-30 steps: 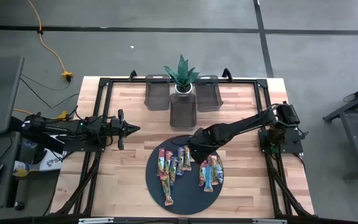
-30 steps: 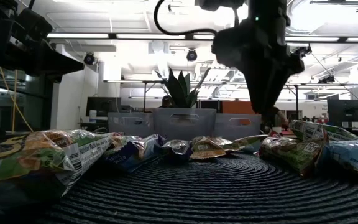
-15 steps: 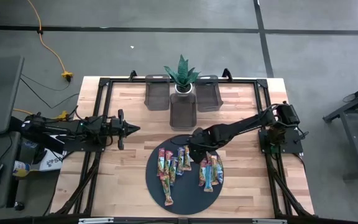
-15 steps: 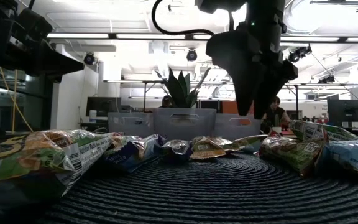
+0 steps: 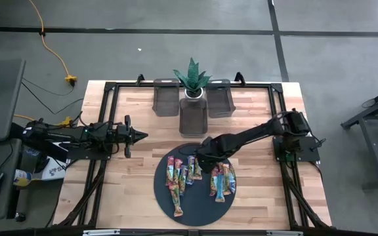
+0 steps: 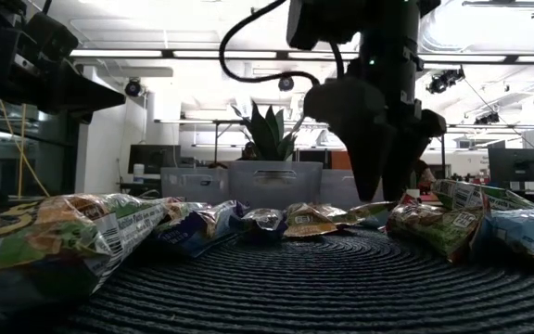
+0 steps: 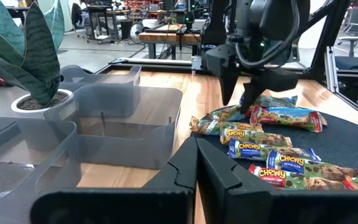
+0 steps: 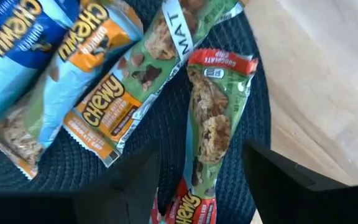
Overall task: Pick and place Granola Bars by type
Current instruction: Put the red granola bar into the right black bin
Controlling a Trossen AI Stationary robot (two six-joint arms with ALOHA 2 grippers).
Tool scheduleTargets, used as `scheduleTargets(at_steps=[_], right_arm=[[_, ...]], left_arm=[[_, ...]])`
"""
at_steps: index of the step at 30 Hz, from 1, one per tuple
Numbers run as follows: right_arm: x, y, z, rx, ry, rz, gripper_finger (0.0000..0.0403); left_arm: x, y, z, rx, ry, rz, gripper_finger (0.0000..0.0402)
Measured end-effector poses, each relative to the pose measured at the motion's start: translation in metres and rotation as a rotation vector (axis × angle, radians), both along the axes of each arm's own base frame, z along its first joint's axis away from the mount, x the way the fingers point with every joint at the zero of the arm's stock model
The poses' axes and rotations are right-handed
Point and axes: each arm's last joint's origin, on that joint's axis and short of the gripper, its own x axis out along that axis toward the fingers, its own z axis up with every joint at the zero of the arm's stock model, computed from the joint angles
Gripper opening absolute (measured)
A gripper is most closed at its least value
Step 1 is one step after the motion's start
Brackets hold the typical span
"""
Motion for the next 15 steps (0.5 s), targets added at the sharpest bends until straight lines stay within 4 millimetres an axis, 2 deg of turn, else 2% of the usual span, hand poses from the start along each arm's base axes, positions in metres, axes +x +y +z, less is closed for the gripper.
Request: scheduleTargets(at_steps=[8,15], right_arm=[[0.002,0.001,-0.014,0.006,0.043,-0.005,0.0209],[0.003,0.000,-0.015,-0.008,0.041,-0.012,0.0207]], left_arm=[[0.000,0.000,0.000,0.000,0.000,0.000,0.0001],[0.000,0.000,0.000,0.000,0.000,0.000,0.0001]])
